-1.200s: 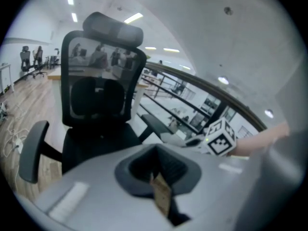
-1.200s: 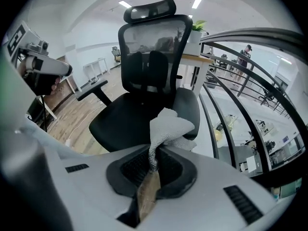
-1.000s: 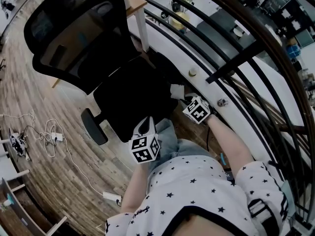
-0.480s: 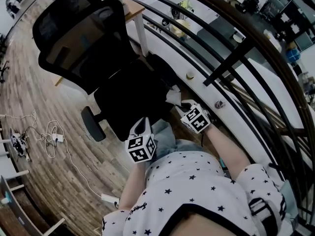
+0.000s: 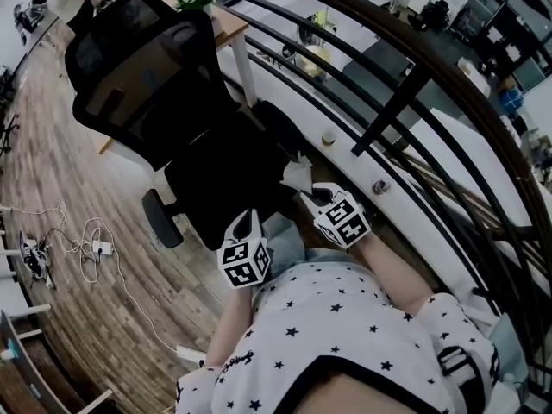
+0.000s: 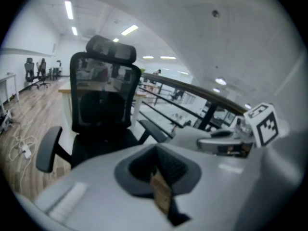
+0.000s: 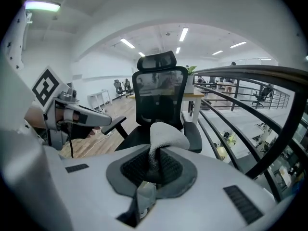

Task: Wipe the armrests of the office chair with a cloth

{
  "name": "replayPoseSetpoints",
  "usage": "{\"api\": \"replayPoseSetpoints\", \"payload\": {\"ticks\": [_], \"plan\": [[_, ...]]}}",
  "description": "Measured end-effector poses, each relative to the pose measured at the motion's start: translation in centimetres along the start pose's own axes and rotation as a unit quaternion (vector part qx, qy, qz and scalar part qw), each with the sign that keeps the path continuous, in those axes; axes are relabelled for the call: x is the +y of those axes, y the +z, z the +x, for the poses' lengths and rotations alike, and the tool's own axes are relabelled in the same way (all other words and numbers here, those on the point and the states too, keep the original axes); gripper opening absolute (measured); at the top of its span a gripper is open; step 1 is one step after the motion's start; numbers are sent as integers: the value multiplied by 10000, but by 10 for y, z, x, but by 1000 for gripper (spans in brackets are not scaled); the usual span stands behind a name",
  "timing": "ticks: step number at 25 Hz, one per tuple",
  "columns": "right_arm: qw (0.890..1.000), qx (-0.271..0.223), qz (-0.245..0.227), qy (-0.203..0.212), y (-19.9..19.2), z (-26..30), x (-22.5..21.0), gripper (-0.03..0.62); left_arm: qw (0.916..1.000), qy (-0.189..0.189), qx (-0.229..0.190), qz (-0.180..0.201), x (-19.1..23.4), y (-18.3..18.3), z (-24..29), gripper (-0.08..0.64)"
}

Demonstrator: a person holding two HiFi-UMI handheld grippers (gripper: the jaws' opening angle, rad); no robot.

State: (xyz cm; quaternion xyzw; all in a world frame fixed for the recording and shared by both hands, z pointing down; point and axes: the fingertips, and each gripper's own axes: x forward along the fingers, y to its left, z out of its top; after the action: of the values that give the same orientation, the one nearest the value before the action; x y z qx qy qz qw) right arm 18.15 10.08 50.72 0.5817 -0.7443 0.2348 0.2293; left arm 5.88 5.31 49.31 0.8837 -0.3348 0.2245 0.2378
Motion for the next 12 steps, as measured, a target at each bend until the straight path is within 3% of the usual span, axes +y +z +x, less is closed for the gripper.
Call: {"api": "replayPoseSetpoints", "payload": {"ticks": [12], "plan": [[9989, -394, -13, 241, 22, -22, 39, 31, 9993, 160, -315, 150, 8, 13, -18, 6]]}}
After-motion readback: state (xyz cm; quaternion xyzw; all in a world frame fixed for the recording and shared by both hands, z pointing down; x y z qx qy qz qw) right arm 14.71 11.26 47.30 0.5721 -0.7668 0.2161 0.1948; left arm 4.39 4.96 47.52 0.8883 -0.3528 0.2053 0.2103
